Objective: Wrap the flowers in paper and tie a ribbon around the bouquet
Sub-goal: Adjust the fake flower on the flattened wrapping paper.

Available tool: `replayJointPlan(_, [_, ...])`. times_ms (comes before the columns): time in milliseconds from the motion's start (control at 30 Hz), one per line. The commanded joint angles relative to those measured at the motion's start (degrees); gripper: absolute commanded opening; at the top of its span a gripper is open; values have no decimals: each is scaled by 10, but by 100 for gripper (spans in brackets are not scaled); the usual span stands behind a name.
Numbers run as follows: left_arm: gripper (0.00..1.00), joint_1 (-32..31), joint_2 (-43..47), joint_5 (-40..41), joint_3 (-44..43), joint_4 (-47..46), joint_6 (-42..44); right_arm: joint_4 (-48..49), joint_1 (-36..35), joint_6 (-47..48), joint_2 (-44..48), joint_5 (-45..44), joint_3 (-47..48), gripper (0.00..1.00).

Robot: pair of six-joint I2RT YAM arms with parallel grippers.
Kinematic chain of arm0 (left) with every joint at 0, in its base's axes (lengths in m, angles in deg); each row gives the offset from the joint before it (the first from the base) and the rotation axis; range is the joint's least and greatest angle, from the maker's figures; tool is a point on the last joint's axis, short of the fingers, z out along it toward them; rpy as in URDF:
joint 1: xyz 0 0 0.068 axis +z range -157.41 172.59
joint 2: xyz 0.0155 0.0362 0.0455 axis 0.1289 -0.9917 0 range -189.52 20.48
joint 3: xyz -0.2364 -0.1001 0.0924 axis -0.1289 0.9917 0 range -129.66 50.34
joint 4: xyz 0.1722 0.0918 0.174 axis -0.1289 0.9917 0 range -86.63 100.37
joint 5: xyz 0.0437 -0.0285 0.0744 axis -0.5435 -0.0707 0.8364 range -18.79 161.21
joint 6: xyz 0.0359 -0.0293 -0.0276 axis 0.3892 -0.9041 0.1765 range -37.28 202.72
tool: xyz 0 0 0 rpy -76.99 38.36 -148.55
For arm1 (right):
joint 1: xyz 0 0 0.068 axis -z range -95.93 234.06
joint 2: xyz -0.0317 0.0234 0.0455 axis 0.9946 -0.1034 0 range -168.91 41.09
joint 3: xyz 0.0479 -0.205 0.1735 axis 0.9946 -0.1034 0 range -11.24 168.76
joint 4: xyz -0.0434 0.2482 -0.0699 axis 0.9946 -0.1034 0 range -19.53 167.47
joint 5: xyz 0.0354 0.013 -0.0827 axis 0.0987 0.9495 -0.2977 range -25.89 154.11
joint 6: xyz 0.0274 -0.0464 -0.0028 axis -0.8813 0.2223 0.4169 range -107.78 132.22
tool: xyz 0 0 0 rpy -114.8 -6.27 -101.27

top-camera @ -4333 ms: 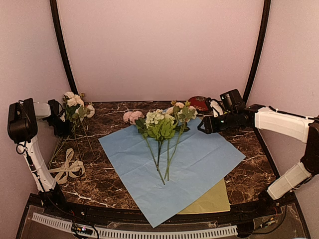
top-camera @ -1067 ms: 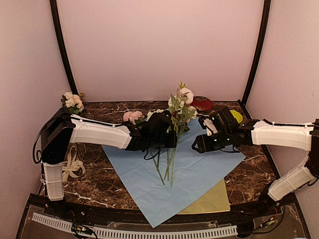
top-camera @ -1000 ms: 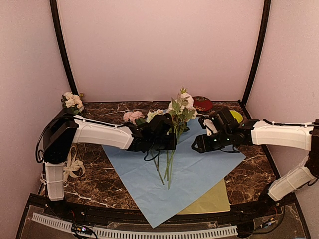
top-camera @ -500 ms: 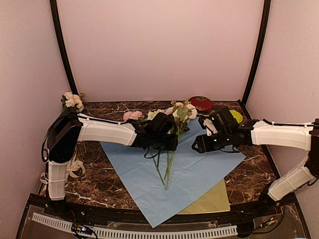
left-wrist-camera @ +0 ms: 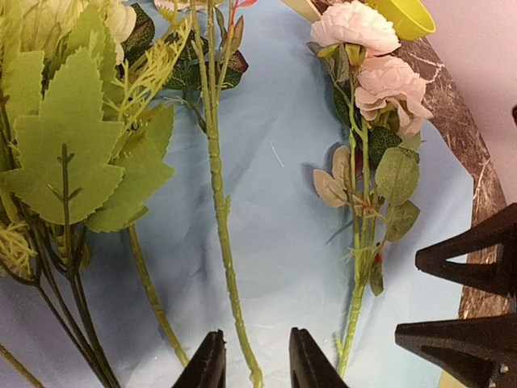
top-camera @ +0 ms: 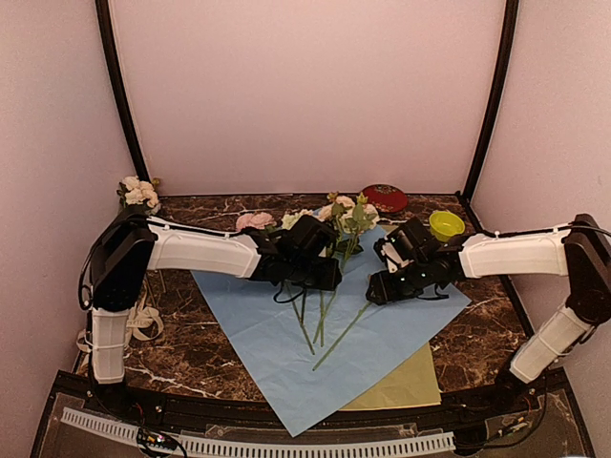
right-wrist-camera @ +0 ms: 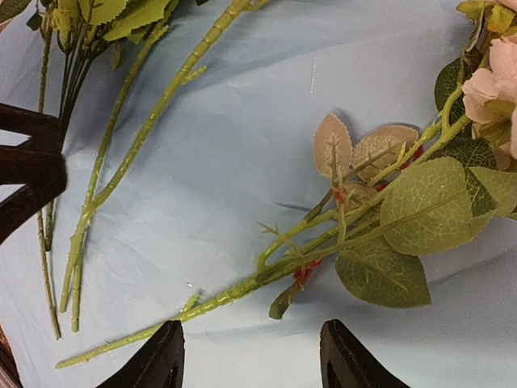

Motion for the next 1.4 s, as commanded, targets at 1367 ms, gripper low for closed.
replayJointPlan(1367, [36, 96, 43, 40, 151, -13, 117, -22, -7, 19, -217, -33, 227, 59])
